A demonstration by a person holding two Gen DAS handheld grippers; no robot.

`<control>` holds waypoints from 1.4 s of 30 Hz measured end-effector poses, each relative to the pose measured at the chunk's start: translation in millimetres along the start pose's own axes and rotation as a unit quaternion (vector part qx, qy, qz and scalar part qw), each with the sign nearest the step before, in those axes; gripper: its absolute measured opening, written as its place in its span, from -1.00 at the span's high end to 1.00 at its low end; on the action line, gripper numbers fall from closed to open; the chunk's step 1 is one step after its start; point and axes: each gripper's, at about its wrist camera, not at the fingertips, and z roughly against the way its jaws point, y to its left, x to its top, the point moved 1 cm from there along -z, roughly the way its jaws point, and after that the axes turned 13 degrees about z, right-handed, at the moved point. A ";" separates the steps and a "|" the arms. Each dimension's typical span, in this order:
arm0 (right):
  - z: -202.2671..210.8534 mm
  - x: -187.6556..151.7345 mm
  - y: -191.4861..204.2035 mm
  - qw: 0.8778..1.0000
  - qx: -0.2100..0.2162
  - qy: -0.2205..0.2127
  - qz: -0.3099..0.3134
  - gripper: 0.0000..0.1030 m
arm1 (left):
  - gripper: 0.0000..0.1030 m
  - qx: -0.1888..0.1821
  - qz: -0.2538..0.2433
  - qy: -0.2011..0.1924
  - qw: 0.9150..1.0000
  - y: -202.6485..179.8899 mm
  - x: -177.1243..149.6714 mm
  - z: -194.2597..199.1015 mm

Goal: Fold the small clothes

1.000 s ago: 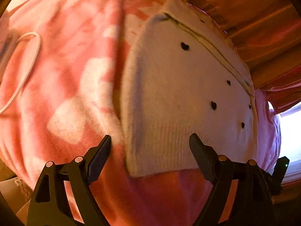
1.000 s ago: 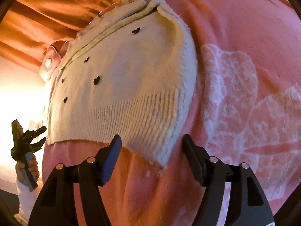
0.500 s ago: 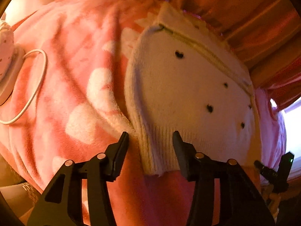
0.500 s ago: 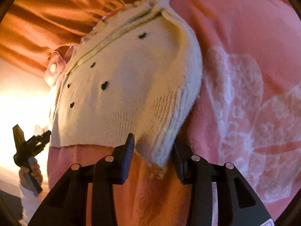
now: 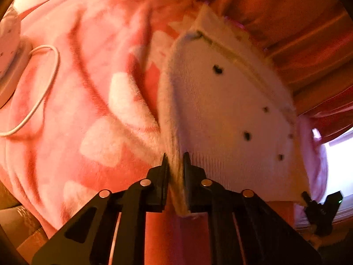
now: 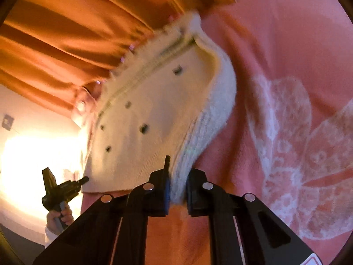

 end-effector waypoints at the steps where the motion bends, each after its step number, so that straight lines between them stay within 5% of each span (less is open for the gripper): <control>1: 11.1 -0.3 2.9 1.000 0.000 -0.014 0.004 0.83 | 0.87 -0.014 -0.003 -0.003 1.000 -1.3 -2.1 8.9; 8: 55.9 -19.2 3.0 0.999 0.007 -0.042 0.006 0.85 | 0.97 -0.058 -0.041 -0.012 0.997 -22.6 -30.8 50.8; 12: 66.9 -38.4 0.8 1.000 0.001 -0.031 0.005 0.89 | 1.00 -0.072 -0.055 0.018 0.996 -25.4 -55.9 58.3; 16: 60.1 -44.3 -10.7 0.998 -0.056 -0.010 0.018 0.98 | 1.00 -0.031 -0.072 0.029 0.996 -20.2 -62.9 42.3; 18: 56.4 -40.7 -17.4 0.998 -0.061 -0.008 0.001 0.80 | 0.96 -0.023 -0.064 0.024 0.997 -21.3 -59.0 36.6; 20: 50.3 -35.3 -16.7 0.998 -0.056 -0.006 -0.001 0.74 | 0.31 -0.030 -0.055 0.027 0.998 -26.0 -49.2 25.5; 22: 37.1 -28.5 -14.9 0.998 -0.069 0.006 0.008 0.29 | -0.06 -0.020 -0.052 0.016 0.998 -30.2 -40.2 11.9; 23: 28.6 -25.3 -16.3 0.997 -0.074 0.014 0.007 -0.01 | -0.07 -0.003 -0.053 0.008 0.999 -30.7 -36.2 5.3; 25: 12.8 -21.6 -18.5 0.997 -0.073 0.036 0.005 -0.04 | -0.07 0.053 -0.052 -0.012 0.997 -28.2 -24.8 -11.2; 27: 0.7 -19.0 -17.6 0.997 -0.065 0.045 0.004 -0.04 | -0.07 0.063 -0.025 -0.012 0.998 -19.0 -15.4 -21.5; 30: -13.9 -13.2 -14.4 0.996 -0.066 0.051 0.013 -0.03 | 0.13 0.024 0.037 0.032 0.999 2.0 -8.9 -35.0; 32: -20.3 -6.6 -10.5 0.997 -0.064 0.048 0.018 0.00 | 0.55 0.018 0.023 0.034 0.999 1.4 -10.2 -32.6; 37: -26.0 4.2 1.3 0.997 -0.056 0.044 0.036 -0.01 | 0.54 -0.001 -0.030 0.010 0.999 -17.2 -16.1 -8.1; 42: -34.7 -1.3 -3.2 0.996 -0.061 0.066 0.019 -0.02 | 0.41 0.016 0.008 0.037 0.999 -7.8 -5.8 -26.1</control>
